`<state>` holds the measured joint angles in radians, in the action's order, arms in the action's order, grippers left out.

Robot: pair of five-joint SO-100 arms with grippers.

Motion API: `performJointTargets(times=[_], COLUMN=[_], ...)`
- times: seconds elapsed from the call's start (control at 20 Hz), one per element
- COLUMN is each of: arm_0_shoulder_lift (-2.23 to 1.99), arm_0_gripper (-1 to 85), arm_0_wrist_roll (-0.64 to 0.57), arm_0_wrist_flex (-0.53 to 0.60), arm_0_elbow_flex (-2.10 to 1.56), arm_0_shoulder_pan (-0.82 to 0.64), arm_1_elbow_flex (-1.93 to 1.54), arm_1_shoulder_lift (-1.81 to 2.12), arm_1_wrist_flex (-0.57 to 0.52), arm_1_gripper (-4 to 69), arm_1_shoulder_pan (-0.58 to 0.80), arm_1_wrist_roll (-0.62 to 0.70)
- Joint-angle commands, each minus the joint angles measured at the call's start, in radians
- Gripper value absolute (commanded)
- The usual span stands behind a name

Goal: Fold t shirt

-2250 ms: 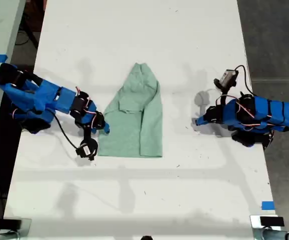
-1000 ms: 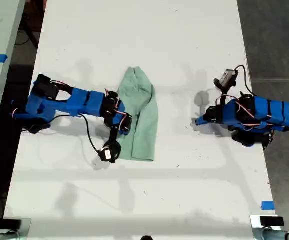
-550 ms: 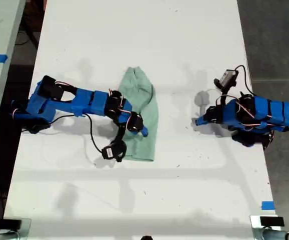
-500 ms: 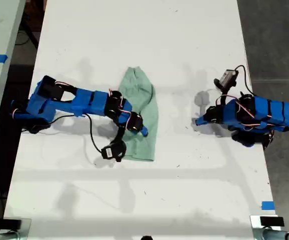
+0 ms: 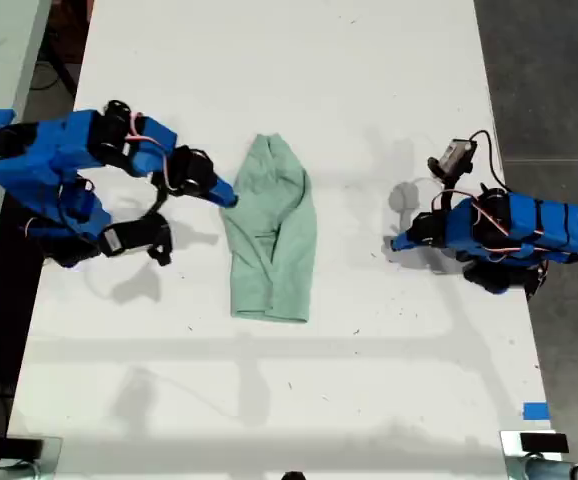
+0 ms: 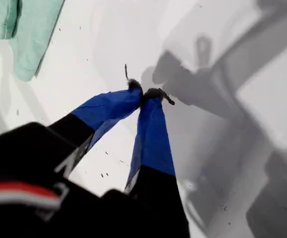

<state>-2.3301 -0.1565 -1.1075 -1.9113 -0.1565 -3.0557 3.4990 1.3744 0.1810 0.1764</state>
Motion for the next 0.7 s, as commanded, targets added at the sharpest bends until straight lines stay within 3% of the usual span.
performJointTargets(times=[0.0,0.15,0.3,0.65], arm_0_shoulder_lift=[-0.769,-1.282,-1.273,-1.273], arm_0_gripper=[-0.2,-0.2,-0.1,-0.1], arm_0_wrist_roll=[-0.002,-0.003,-0.051,-0.025], arm_0_wrist_flex=[0.187,0.089,0.137,0.097], arm_0_elbow_flex=[-0.732,-1.112,-1.235,-1.259], arm_0_shoulder_pan=[-0.052,-0.084,-0.106,-0.124], arm_1_elbow_flex=[-0.040,-0.040,-0.040,-0.040], arm_1_shoulder_lift=[0.011,0.011,0.011,0.011], arm_1_wrist_flex=[-0.014,-0.014,-0.014,-0.014], arm_1_gripper=[2.3,2.3,2.3,2.3], arm_1_shoulder_pan=[0.000,0.002,0.003,0.002], arm_1_wrist_roll=[0.002,-0.003,-0.006,-0.009])
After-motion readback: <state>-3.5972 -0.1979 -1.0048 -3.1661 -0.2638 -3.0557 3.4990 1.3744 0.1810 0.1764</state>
